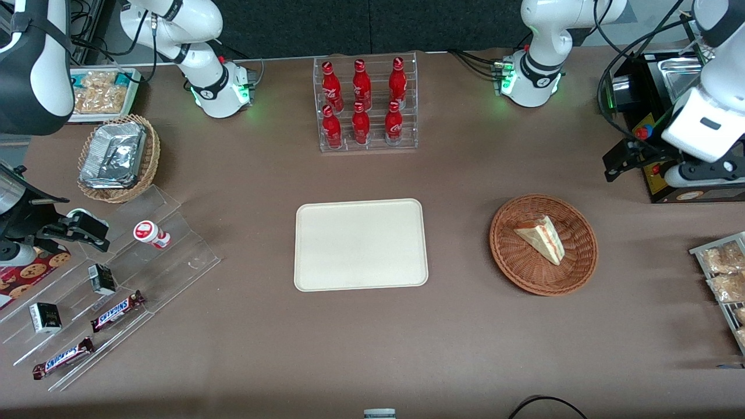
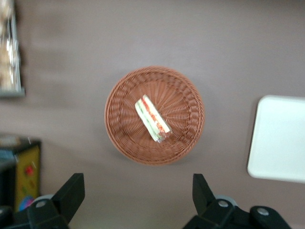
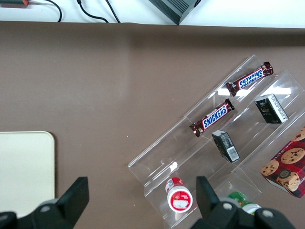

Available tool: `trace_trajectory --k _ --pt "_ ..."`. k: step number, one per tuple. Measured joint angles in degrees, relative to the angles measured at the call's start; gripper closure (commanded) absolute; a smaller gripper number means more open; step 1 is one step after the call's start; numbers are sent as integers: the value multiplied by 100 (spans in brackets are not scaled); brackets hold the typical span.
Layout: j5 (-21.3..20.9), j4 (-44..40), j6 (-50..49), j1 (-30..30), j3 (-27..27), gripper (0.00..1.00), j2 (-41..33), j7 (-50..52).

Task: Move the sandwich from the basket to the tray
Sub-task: 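Move the left gripper over the sandwich in the wicker basket, then lower the left gripper and close it on the wrapped sandwich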

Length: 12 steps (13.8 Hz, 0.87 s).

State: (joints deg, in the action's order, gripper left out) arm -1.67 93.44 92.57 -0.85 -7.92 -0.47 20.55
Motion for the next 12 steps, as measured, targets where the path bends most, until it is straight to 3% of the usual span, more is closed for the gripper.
trace_trajectory --k 6,12 --pt "-10 250 138 198 -30 0 1015 3182" --pt "-47 1176 1390 285 -20 0 1422 3997"
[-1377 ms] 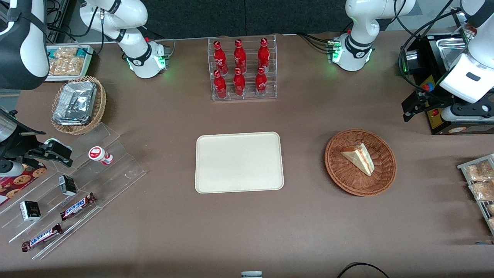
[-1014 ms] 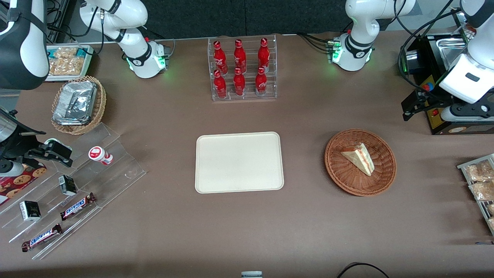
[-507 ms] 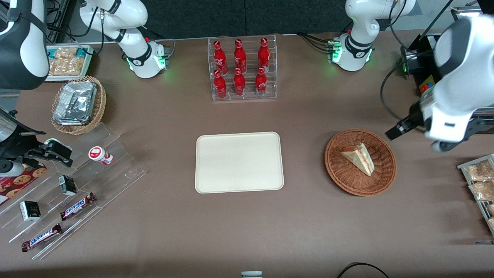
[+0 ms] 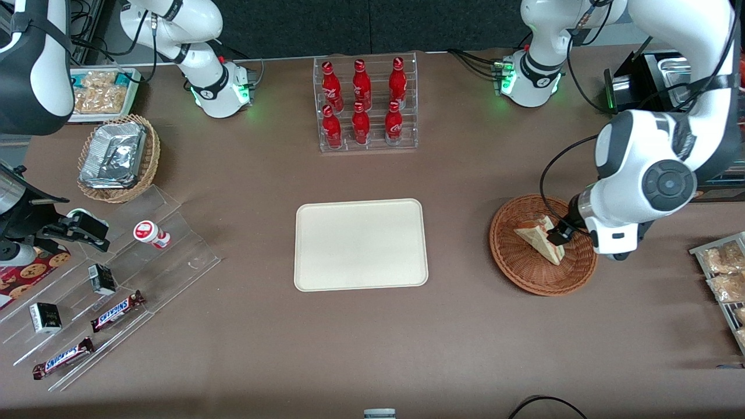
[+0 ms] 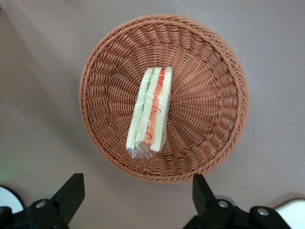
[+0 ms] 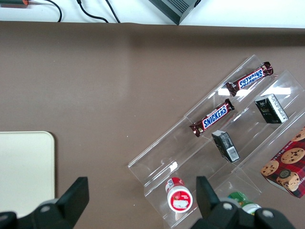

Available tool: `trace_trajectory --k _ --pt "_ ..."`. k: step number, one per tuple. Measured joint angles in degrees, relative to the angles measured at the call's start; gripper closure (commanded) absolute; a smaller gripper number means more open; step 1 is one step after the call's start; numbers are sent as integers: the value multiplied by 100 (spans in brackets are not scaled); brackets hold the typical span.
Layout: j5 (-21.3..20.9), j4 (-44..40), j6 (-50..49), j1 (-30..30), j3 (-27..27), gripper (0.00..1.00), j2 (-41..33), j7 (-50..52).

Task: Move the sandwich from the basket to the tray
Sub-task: 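Lower the left gripper and close it on the wrapped sandwich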

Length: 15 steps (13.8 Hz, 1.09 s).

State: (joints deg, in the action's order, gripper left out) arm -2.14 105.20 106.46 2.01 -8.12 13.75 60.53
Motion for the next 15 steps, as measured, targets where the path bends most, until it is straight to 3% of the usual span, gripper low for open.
trace_trajectory --k 15 --pt "-144 1780 2771 -17 69 0 404 227"
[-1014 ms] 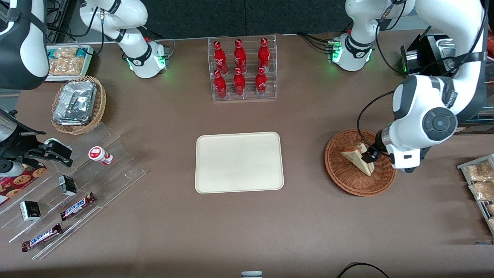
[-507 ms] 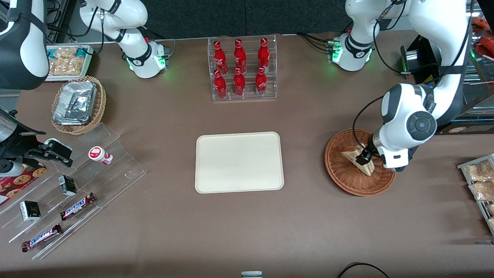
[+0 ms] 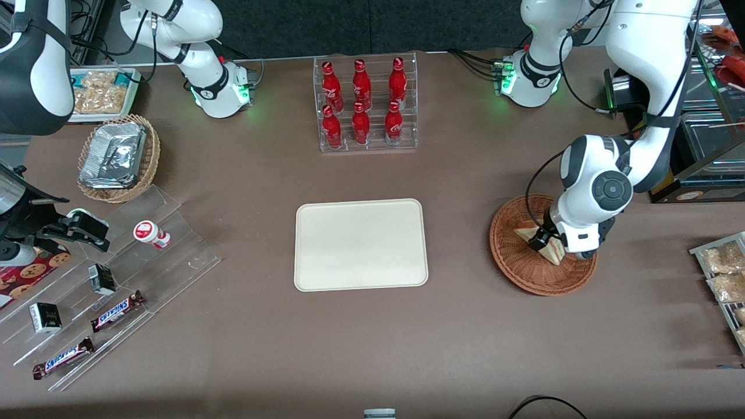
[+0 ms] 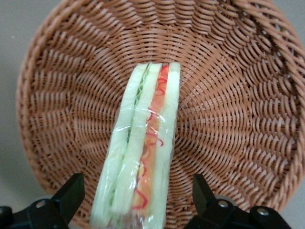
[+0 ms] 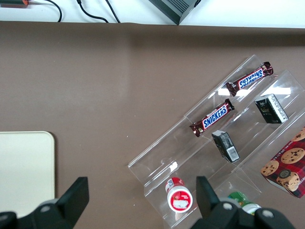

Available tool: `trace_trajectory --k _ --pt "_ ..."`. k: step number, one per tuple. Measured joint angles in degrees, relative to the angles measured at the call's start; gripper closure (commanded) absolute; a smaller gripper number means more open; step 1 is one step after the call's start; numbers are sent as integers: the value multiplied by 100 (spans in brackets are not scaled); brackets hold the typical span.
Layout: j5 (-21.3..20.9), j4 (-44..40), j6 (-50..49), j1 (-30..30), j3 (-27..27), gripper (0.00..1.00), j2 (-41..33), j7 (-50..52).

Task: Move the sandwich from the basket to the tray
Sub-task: 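Lower the left gripper and close it on the wrapped sandwich, then lift the sandwich and carry it with the left gripper over the tray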

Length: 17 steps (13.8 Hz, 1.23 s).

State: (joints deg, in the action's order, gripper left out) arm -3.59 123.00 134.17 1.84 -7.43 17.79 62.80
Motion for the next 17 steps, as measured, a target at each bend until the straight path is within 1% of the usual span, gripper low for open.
trace_trajectory --k 1,2,3,4,5,7,11,13,14,15,17 --pt "0 58 176 0 2 2 72 0" --pt "-1 104 321 0 5 18 145 1" --pt "-2 131 395 -1 21 54 200 2" --pt "-5 135 417 -2 50 78 231 2" --pt "-12 134 420 -7 70 91 234 2" --pt "-24 133 429 -16 81 100 233 2" --pt "-76 95 448 -14 78 100 203 -47" --pt "-84 -40 318 -12 69 100 85 -330" --pt "-83 -204 -16 -7 50 98 -28 -525" --pt "-80 -457 -492 3 4 98 -158 -722" --pt "-74 -1207 -1530 11 -287 98 -347 -1035"
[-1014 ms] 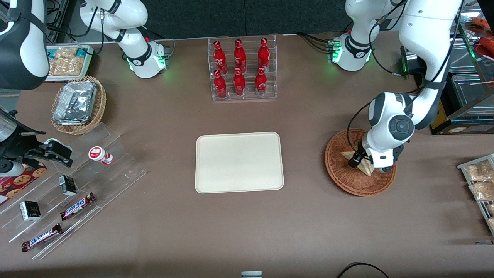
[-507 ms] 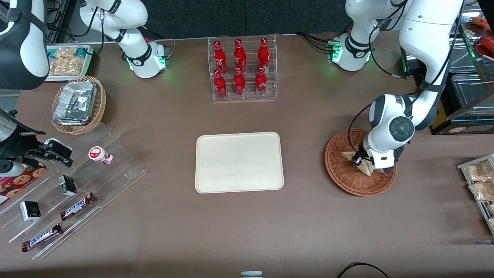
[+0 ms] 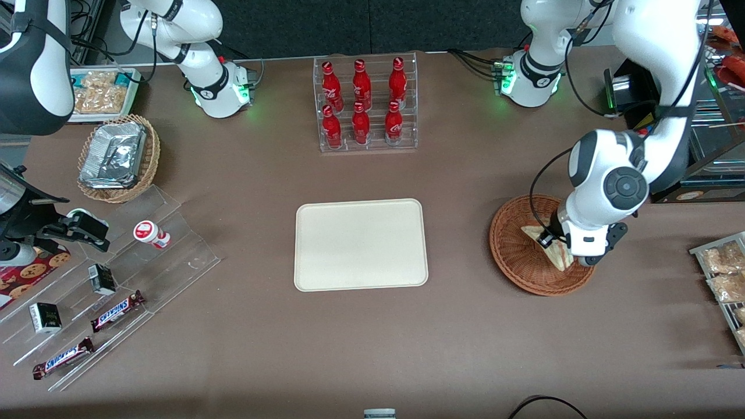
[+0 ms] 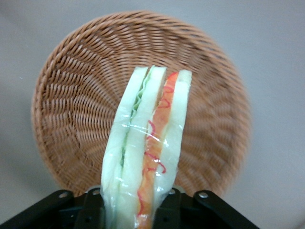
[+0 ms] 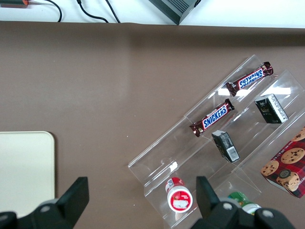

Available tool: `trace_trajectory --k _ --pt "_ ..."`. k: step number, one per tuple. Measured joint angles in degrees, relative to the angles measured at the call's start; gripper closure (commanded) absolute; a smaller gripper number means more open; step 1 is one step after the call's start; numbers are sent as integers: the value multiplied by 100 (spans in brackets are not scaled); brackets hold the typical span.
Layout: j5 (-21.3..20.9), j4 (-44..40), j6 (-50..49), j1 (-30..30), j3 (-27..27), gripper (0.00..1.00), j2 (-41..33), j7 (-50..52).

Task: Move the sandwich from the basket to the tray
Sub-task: 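Lift the sandwich and carry it with the left gripper over the tray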

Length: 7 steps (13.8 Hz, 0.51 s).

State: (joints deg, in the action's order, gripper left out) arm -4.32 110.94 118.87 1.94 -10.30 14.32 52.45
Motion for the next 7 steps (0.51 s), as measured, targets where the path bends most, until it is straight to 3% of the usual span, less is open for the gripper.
trace_trajectory --k 3,7 --pt "2 -1042 -852 53 -640 98 -20 -135" --pt "1 -1708 -901 607 -1101 95 383 -140"
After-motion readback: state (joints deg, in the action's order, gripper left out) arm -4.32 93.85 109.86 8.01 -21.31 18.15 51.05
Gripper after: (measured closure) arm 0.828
